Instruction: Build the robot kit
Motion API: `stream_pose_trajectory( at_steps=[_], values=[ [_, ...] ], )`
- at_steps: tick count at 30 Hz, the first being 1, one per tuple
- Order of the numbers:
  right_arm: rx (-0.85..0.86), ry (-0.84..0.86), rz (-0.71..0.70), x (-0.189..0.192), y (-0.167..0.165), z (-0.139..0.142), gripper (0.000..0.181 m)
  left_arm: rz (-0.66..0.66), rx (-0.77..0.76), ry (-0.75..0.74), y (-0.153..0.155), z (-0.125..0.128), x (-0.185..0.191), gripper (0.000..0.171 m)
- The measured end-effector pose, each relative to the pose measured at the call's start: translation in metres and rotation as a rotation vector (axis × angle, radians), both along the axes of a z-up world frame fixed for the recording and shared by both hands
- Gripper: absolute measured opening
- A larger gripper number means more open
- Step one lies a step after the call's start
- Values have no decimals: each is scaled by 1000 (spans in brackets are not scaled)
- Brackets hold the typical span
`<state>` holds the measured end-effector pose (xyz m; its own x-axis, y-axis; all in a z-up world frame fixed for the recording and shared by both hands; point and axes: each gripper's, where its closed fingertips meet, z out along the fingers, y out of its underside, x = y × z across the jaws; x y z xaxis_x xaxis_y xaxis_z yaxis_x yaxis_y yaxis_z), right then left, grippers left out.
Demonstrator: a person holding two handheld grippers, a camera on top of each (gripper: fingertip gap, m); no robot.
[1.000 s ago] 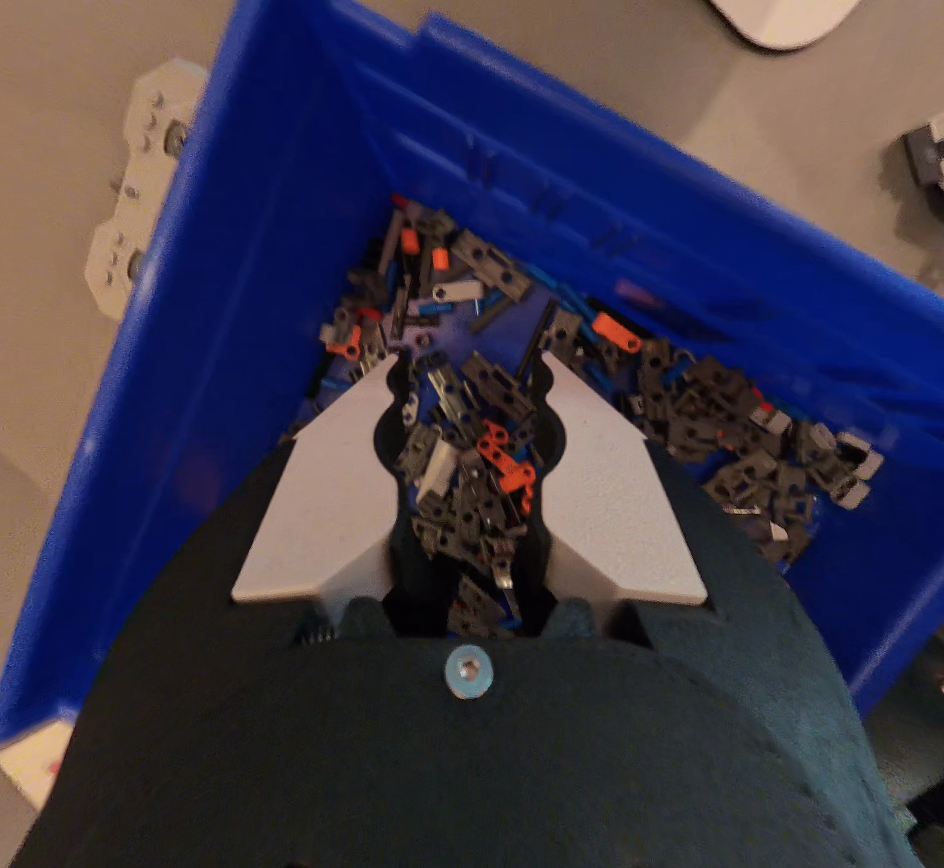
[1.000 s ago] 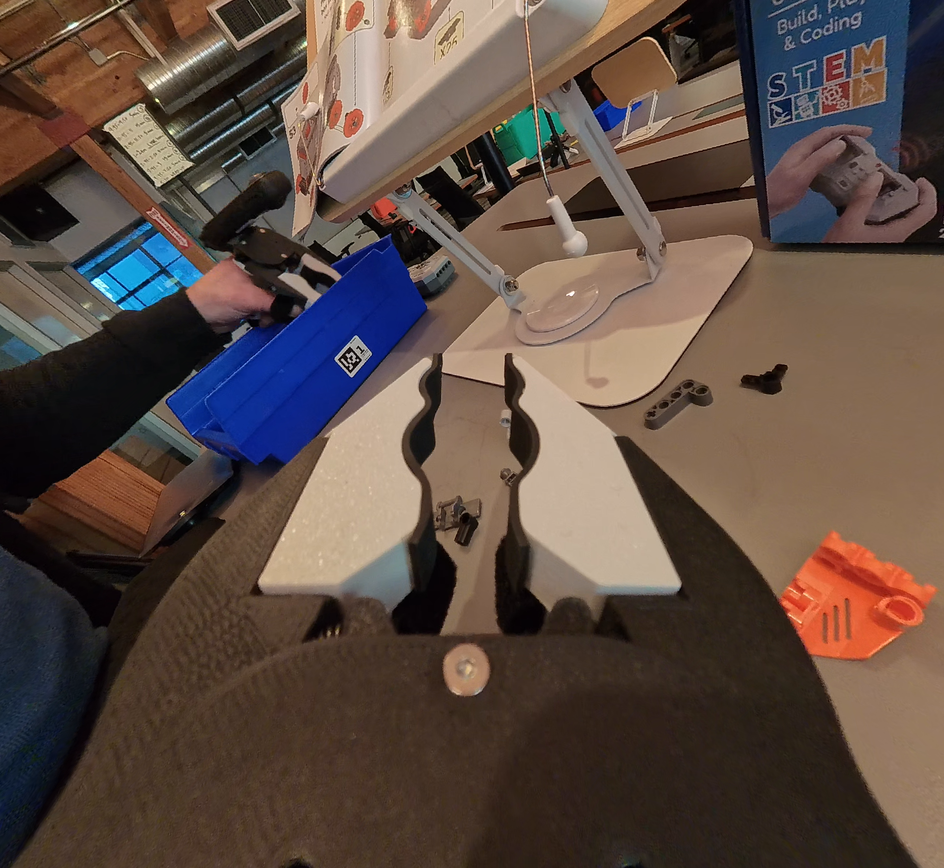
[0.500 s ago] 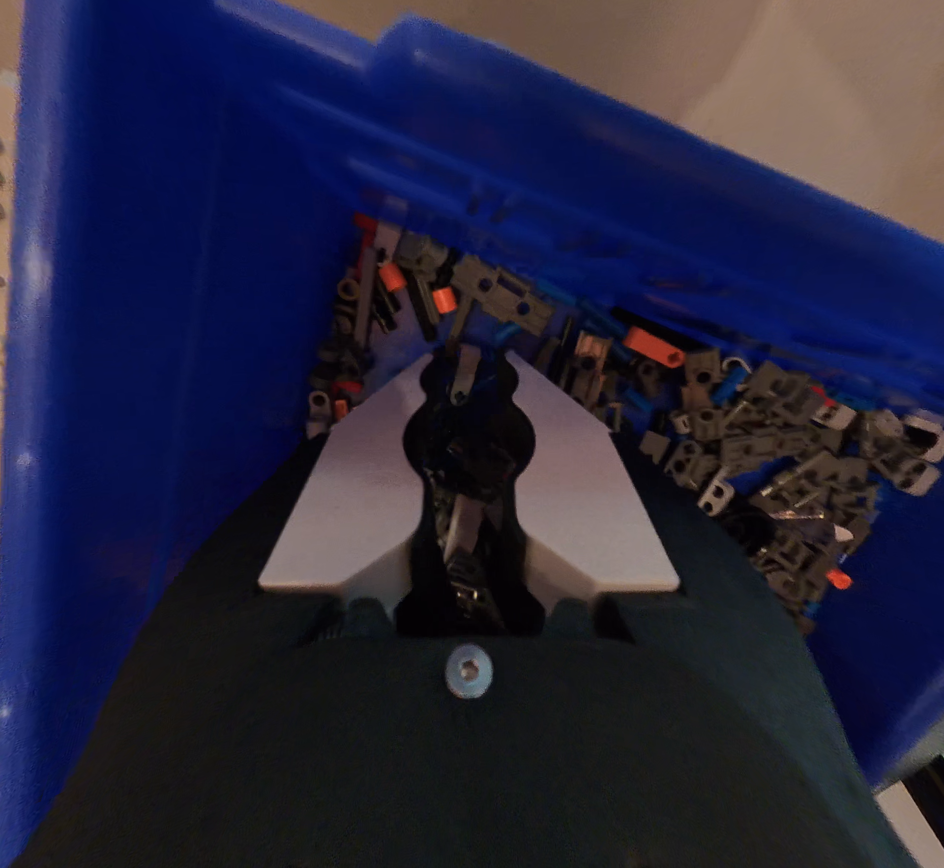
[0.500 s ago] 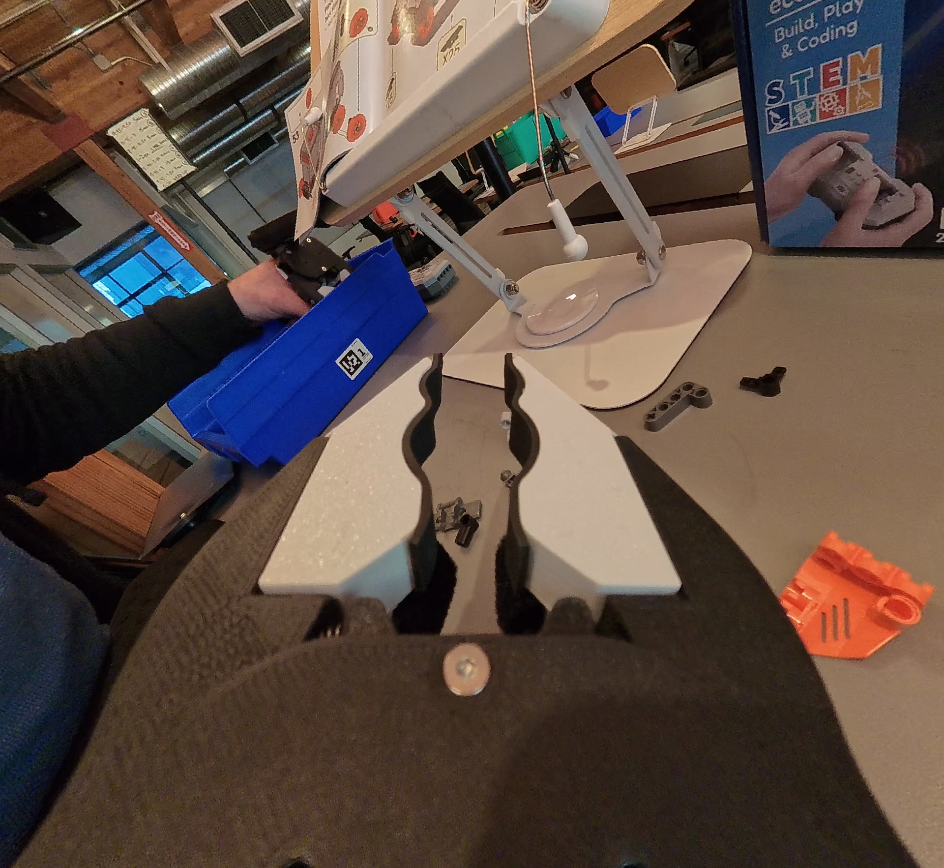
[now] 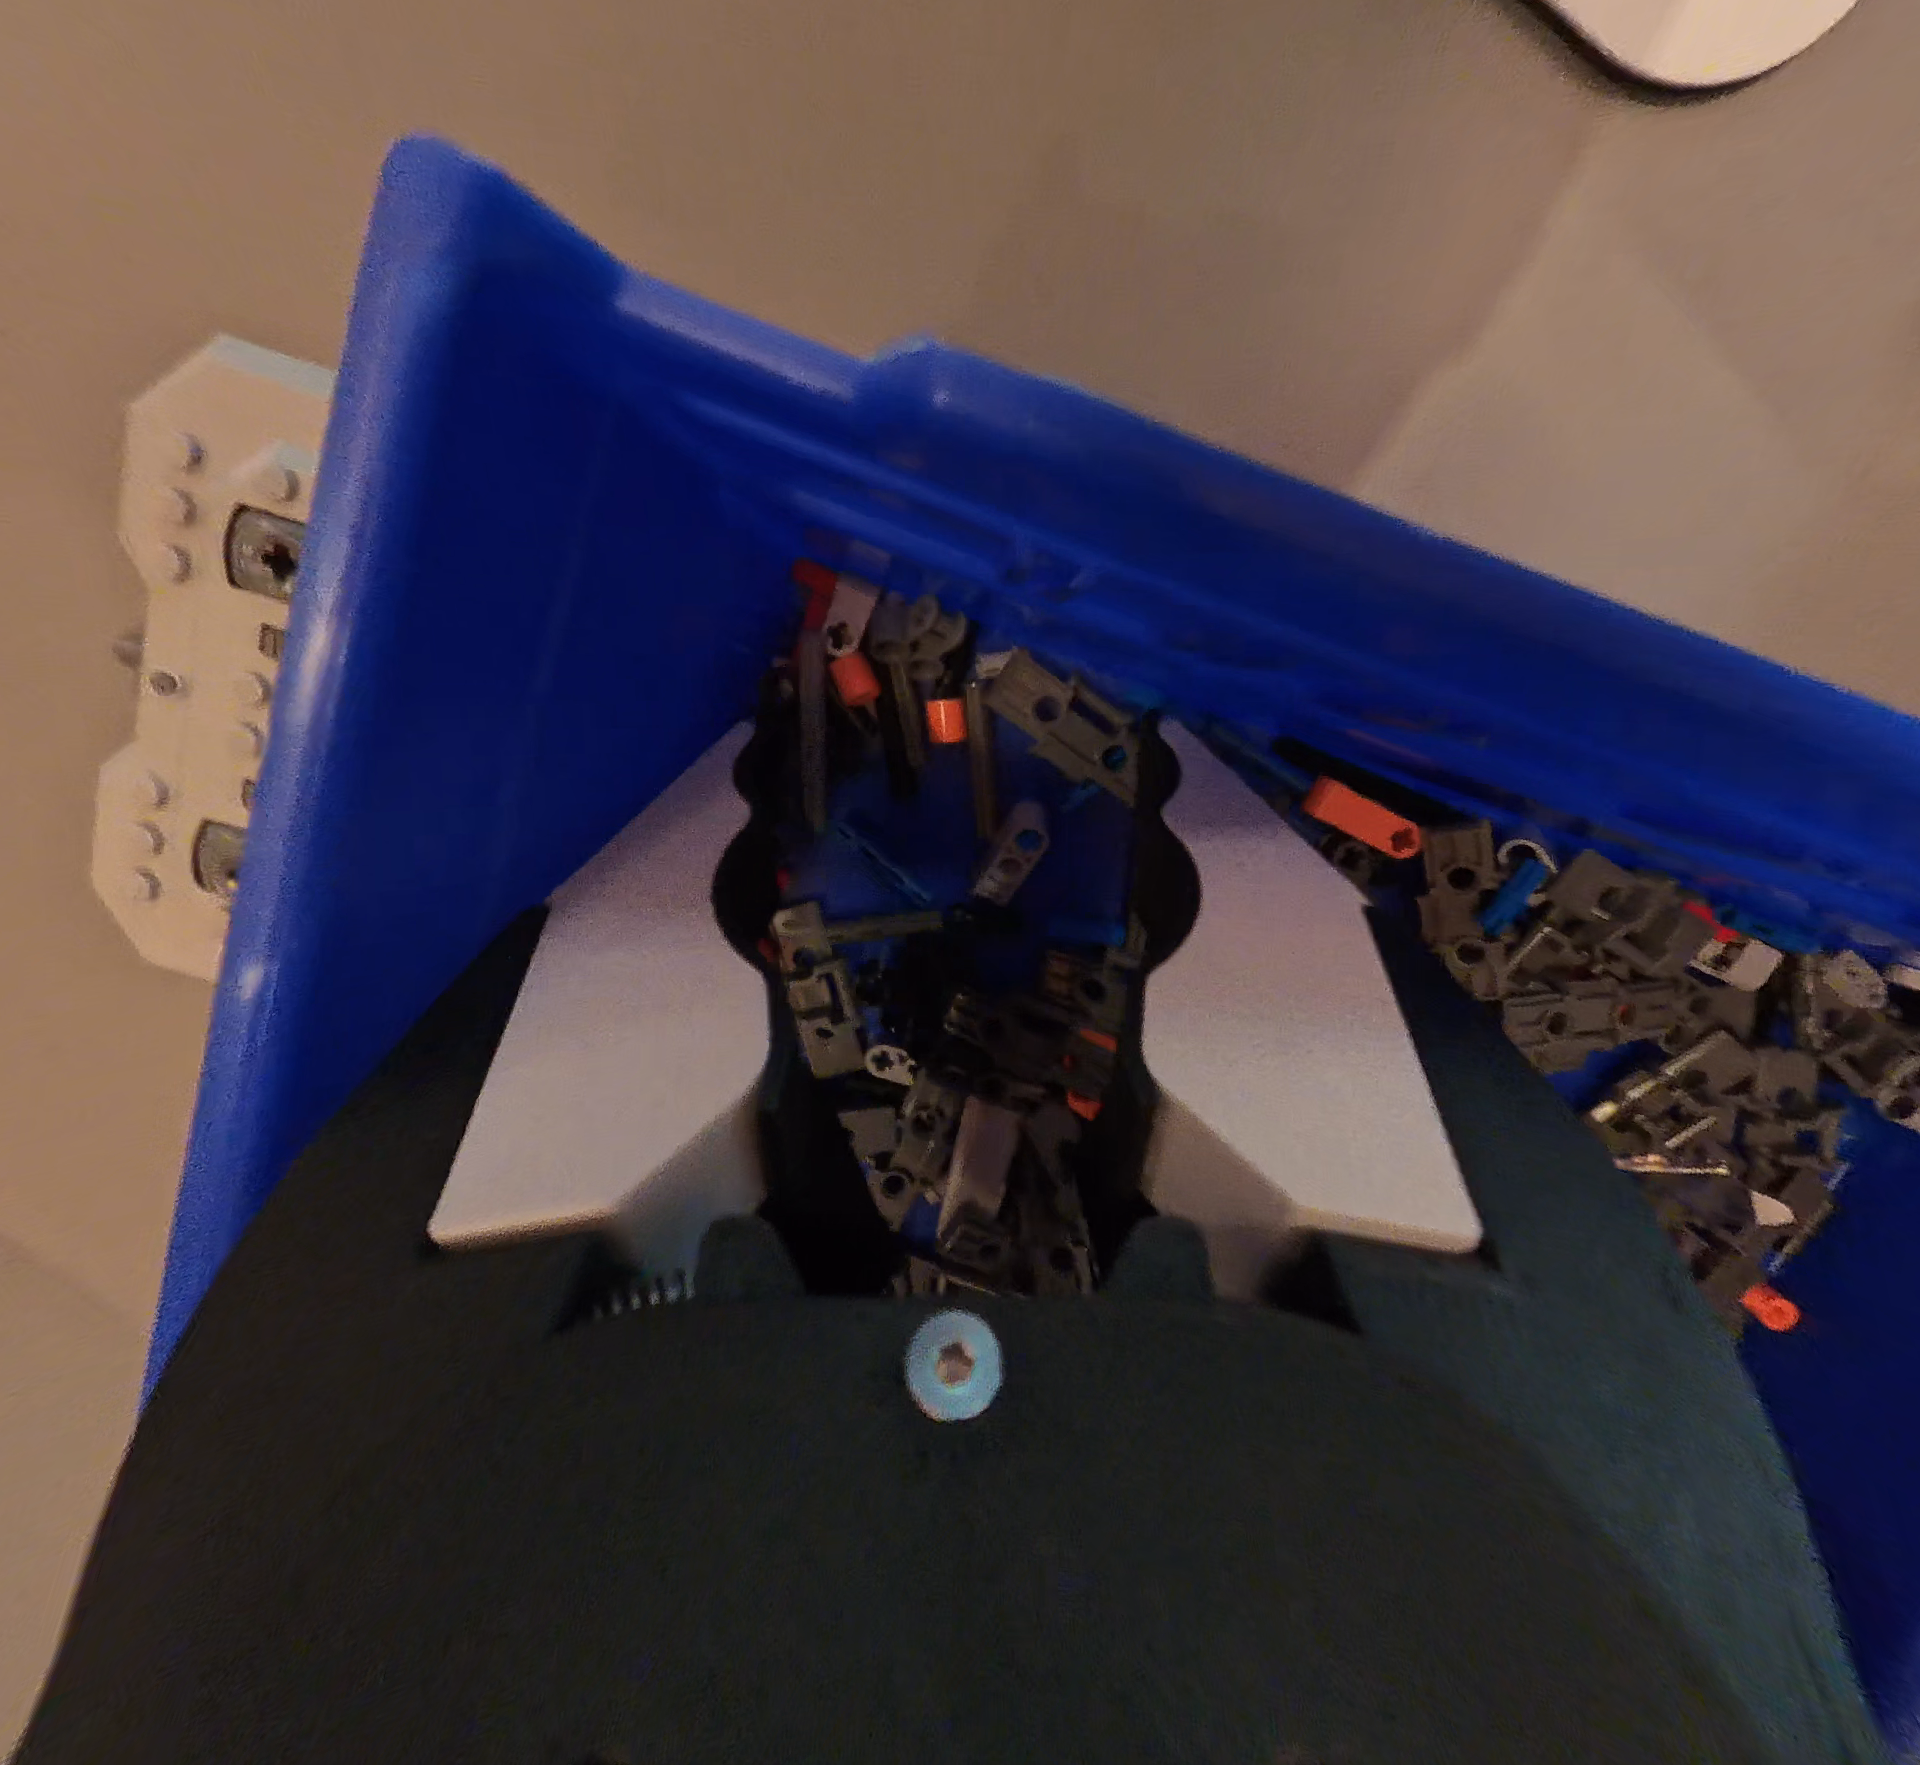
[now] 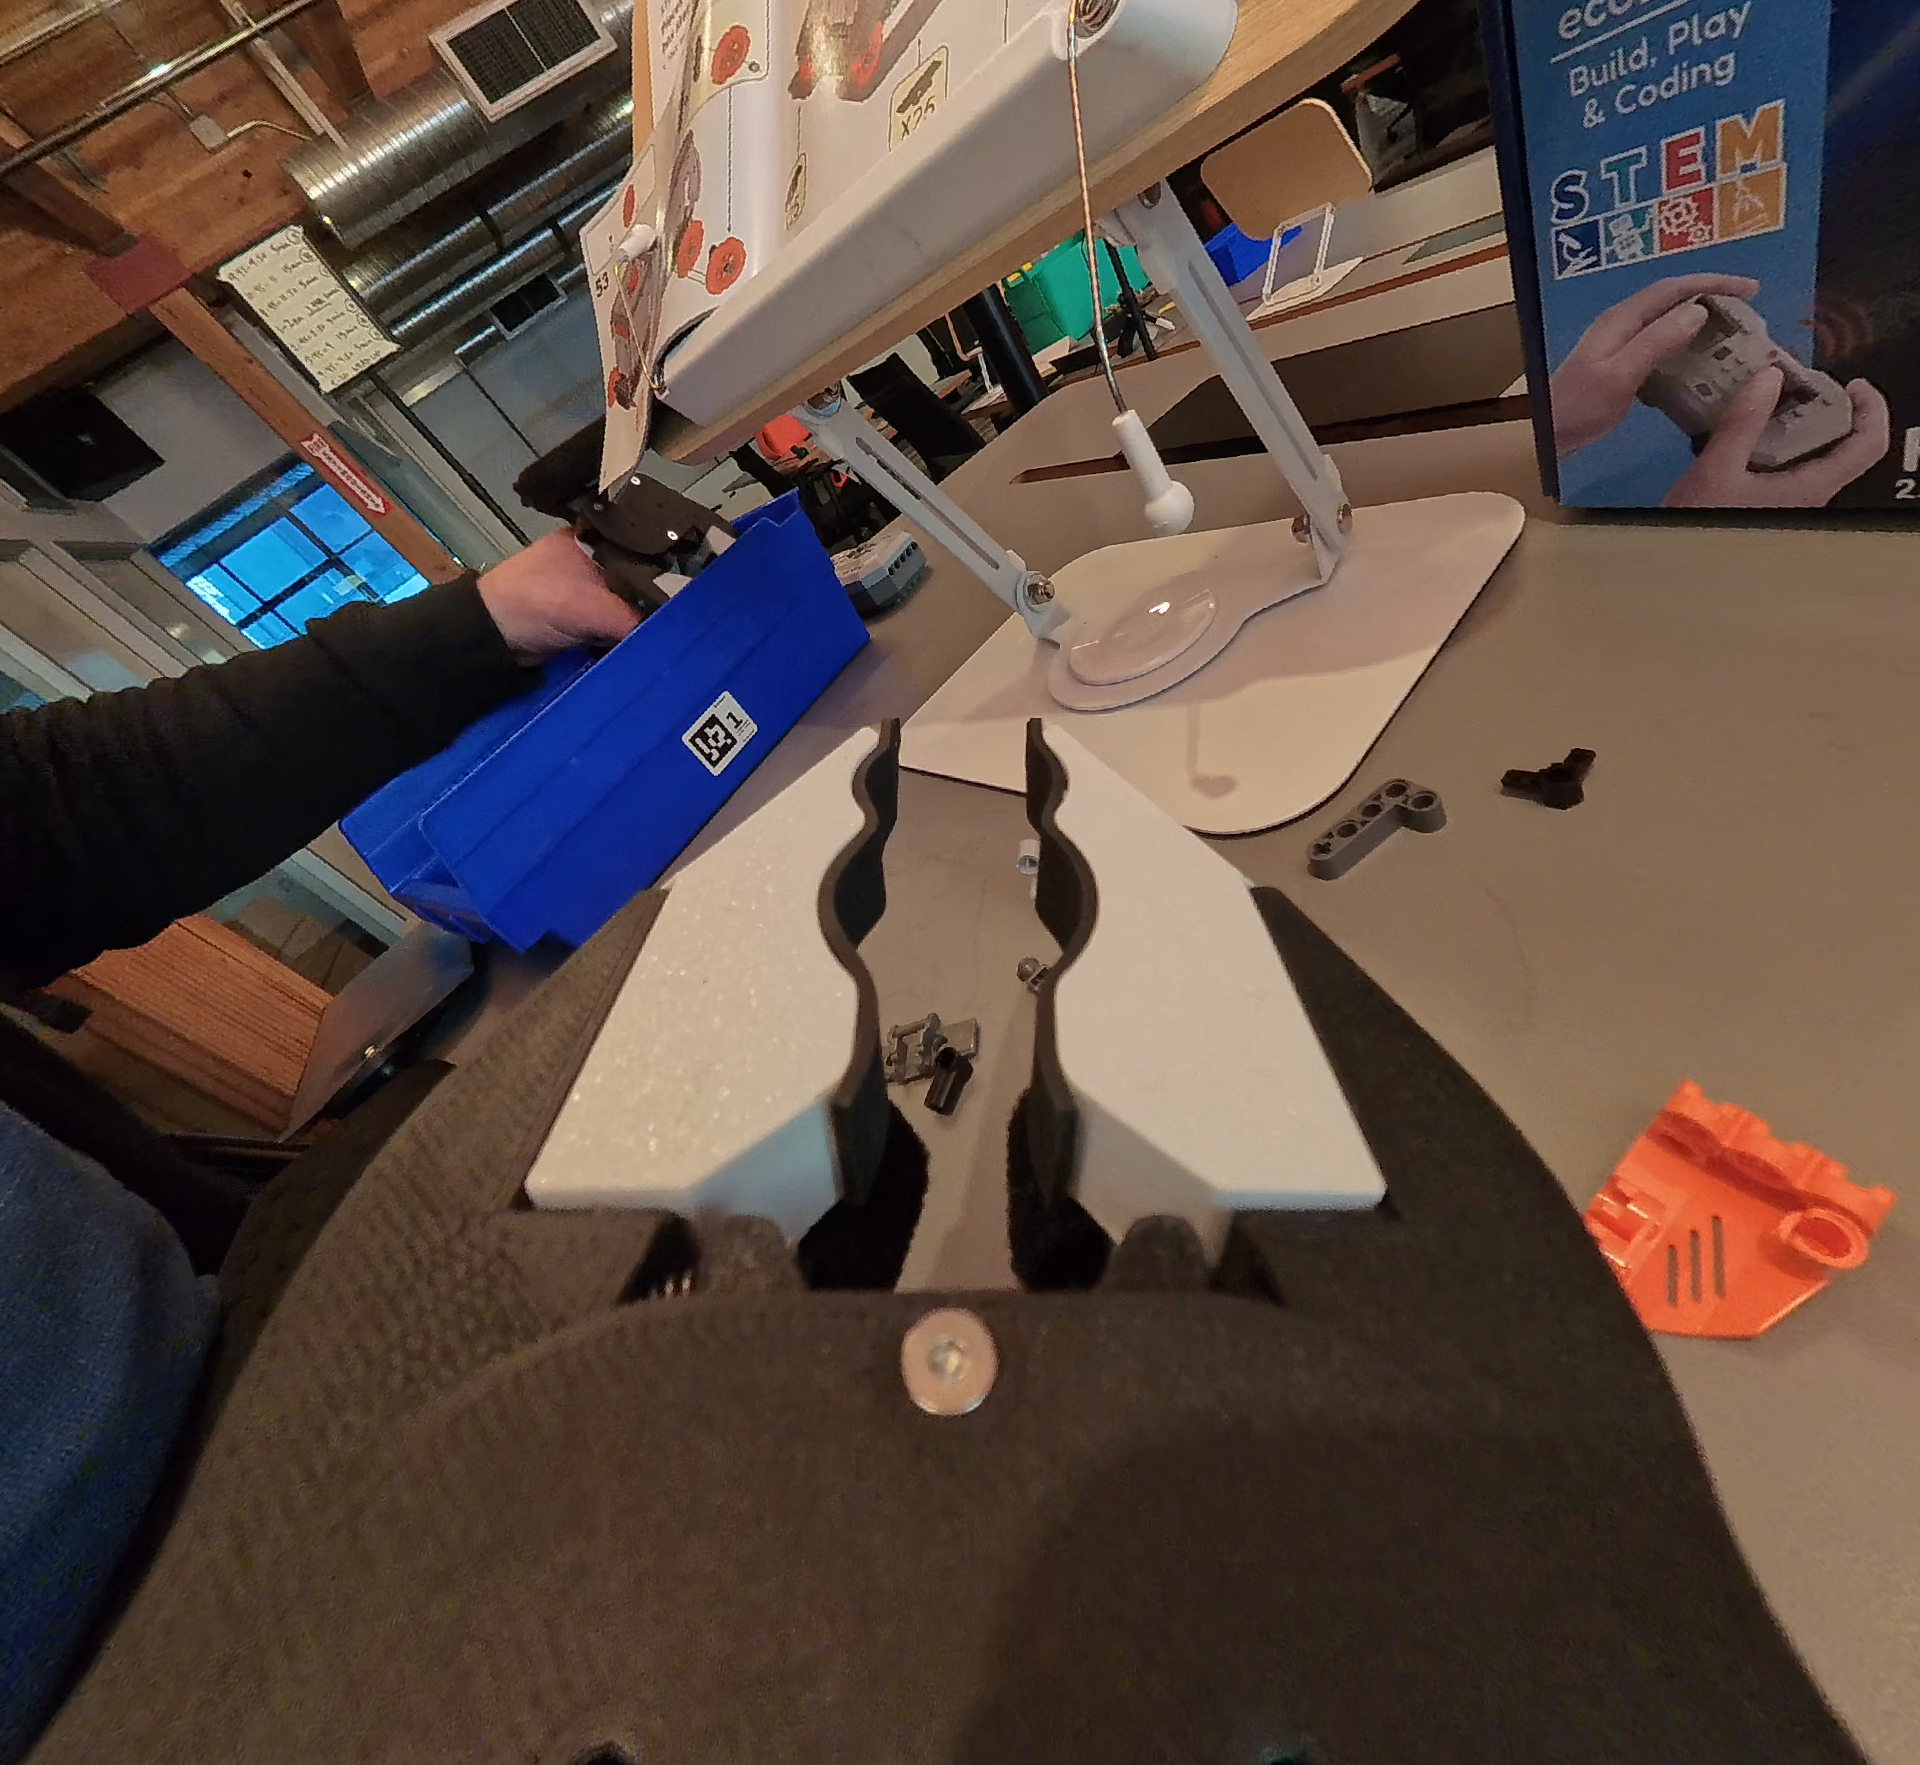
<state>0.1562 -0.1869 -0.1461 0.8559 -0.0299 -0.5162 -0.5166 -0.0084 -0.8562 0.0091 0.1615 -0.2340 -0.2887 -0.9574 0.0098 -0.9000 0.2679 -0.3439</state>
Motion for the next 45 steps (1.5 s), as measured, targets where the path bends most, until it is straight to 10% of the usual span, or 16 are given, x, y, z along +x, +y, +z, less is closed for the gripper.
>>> stream_pose_trajectory(
  at_steps=[15, 45],
  values=[
    [5, 1, -1, 0, -1, 1, 22, 7, -63, 93, -14, -3, -38, 35],
    [-2, 4, -1, 1, 0, 0, 22, 30, 7, -9, -15, 37, -63, 41]
  ],
)
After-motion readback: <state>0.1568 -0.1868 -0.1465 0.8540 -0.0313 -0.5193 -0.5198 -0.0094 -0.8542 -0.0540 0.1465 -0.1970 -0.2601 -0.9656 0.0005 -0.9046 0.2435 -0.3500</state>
